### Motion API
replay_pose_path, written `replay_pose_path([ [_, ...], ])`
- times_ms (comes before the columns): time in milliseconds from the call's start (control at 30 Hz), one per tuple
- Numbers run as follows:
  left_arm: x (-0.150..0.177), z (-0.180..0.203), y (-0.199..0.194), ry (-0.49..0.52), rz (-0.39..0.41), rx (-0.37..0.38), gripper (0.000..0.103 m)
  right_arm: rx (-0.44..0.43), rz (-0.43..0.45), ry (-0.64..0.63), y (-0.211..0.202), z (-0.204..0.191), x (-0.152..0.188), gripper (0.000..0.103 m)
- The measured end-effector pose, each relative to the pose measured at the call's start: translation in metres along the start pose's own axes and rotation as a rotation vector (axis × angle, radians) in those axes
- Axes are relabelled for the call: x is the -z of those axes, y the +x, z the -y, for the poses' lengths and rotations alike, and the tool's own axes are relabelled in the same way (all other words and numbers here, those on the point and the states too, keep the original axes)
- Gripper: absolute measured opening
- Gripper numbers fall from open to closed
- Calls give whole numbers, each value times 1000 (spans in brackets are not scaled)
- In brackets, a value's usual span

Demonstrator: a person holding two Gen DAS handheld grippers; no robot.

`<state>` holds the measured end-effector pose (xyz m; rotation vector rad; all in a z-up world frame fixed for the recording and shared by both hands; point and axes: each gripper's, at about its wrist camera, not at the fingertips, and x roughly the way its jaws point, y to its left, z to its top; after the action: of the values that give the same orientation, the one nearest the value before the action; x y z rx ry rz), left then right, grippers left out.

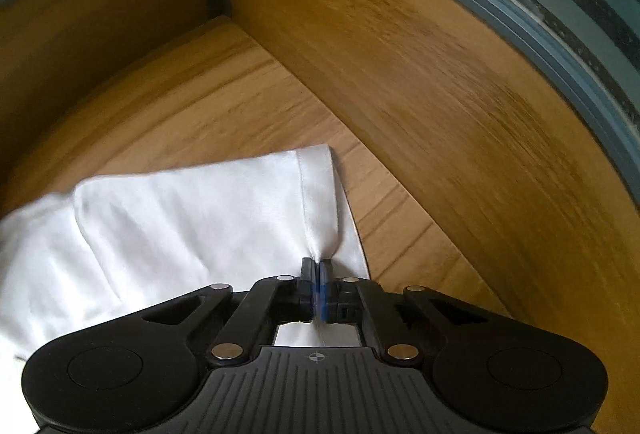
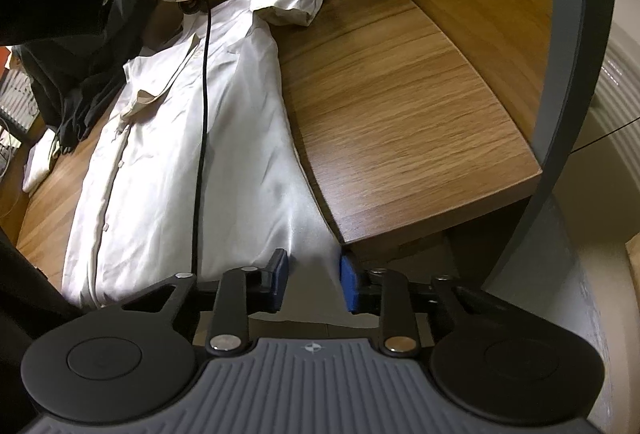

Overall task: Fold clothes
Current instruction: 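Grasp the side edge with both grippers and fold it over the front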

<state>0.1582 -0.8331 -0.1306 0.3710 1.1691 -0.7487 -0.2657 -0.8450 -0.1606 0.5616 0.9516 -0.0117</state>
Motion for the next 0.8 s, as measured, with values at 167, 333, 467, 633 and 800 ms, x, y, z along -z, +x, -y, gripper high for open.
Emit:
replay_pose_path([
  [167,2,-16,-23,-17,38,39,3,27,5,-36,-5,-13,0,7],
  [333,-2,-34,-59,-69,65,90,3,90,43,-32,-21,-35,1,4],
  [467,0,-59,-90,-112,95,145,3,82,76,-17,-36,-68,5,4],
  [633,17,-99,-126,-154,122,198,3,143,63,-29,-37,-123,13,4],
  [800,33,-150,-148,-207,137,233,3,221,40,-31,-26,-179,23,3],
])
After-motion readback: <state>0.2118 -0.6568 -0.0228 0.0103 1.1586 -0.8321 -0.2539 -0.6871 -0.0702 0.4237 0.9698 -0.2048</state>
